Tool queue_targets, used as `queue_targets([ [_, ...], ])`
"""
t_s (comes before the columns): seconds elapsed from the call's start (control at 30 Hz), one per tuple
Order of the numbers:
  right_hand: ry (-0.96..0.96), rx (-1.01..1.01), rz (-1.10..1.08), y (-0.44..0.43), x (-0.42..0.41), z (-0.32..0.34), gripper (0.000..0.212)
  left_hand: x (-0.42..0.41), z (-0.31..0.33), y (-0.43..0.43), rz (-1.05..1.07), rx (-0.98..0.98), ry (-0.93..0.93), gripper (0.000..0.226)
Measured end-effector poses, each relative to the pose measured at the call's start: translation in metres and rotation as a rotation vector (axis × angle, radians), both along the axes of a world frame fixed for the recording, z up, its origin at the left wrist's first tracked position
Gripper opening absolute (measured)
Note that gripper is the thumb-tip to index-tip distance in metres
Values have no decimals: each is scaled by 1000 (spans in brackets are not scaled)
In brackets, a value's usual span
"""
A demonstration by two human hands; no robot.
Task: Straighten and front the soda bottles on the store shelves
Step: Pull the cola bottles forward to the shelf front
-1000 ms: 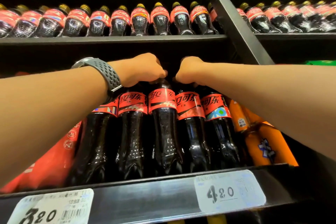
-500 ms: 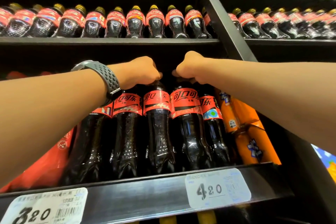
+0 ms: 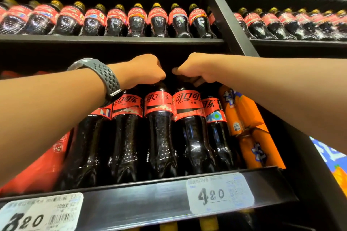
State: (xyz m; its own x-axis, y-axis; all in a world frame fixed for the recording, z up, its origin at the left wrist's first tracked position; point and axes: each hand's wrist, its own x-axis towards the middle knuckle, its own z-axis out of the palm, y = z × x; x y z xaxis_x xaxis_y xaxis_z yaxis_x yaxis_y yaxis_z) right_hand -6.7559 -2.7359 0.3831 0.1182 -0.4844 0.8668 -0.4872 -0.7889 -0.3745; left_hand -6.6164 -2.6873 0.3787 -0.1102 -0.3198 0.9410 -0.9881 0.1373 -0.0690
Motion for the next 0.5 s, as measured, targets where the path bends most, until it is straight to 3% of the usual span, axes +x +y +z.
queue_targets([
  [0.07, 22, 5, -51, 2, -4, 2, 25, -6, 1, -2, -4, -33, -44, 25],
  [0.17, 237, -242, -547, 2, -15, 4, 19, -19, 1, -10, -12, -76, -111, 37],
  [0.23, 386, -314, -765, 3, -18, -1, 16, -27, 0, -18, -8, -62, -139, 49],
  [0.33, 576, -244, -855, -7, -12, -2, 26, -31, -1, -27, 10, -70, -146, 58],
  [0.5, 672, -236, -979, -13, -12, -1, 25, -28, -1, -30, -5, -75, -144, 56],
])
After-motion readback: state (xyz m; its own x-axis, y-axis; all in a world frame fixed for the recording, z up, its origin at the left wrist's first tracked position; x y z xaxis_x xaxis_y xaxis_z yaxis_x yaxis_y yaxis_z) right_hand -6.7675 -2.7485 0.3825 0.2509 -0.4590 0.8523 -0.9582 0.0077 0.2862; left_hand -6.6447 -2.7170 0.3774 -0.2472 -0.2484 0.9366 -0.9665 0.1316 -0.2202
